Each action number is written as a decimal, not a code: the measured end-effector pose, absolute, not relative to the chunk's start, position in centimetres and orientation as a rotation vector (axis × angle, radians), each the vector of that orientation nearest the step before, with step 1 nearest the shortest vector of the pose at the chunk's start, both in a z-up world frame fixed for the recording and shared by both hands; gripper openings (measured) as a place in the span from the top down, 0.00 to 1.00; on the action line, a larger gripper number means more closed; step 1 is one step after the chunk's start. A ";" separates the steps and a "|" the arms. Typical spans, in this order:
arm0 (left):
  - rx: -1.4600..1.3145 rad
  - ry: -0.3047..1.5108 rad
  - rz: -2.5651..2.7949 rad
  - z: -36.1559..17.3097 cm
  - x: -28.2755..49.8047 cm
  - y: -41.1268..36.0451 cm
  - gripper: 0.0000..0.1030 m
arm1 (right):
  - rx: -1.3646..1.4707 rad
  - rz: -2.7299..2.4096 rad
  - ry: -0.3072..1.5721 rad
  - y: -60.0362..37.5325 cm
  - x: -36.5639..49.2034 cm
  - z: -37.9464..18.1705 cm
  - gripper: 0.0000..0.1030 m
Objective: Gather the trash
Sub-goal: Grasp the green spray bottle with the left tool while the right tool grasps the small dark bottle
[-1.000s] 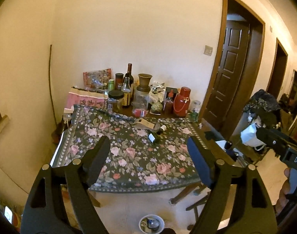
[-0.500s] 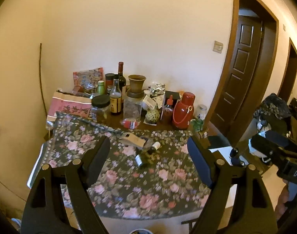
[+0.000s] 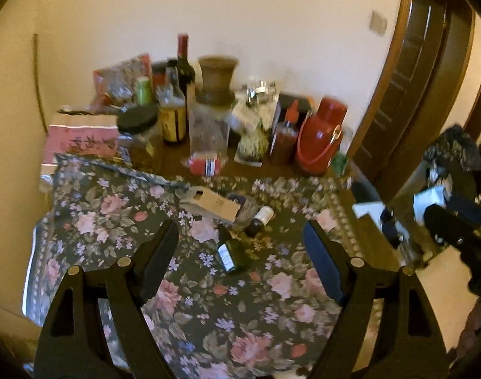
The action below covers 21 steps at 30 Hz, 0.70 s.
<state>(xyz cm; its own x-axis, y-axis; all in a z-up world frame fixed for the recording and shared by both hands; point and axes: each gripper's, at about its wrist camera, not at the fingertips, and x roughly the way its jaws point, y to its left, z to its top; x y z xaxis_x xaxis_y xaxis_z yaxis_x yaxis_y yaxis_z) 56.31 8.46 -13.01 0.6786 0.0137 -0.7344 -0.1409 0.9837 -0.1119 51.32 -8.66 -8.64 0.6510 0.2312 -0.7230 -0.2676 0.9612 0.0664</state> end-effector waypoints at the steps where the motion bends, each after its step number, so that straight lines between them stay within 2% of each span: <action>1: -0.158 0.842 0.078 -13.8 57.0 8.8 0.22 | -0.044 0.256 0.836 -8.3 52.0 -9.3 0.13; 9: -0.149 1.082 0.008 -23.8 64.0 11.5 0.22 | 0.016 0.098 1.002 -7.1 56.8 -14.9 0.13; 11: -0.170 1.123 -0.006 -25.9 64.8 11.7 0.25 | 0.013 0.081 1.021 -6.9 57.5 -16.1 0.13; 16: -0.241 1.223 -0.052 -30.2 66.4 11.8 0.53 | -0.039 0.062 1.040 -6.0 59.1 -18.0 0.13; 19: -0.258 1.231 -0.061 -31.3 66.8 11.7 0.60 | -0.039 0.079 1.055 -5.6 59.7 -18.7 0.13; 21: -0.283 1.233 -0.069 -31.7 67.0 11.9 0.60 | -0.023 0.099 1.071 -5.2 60.3 -19.5 0.13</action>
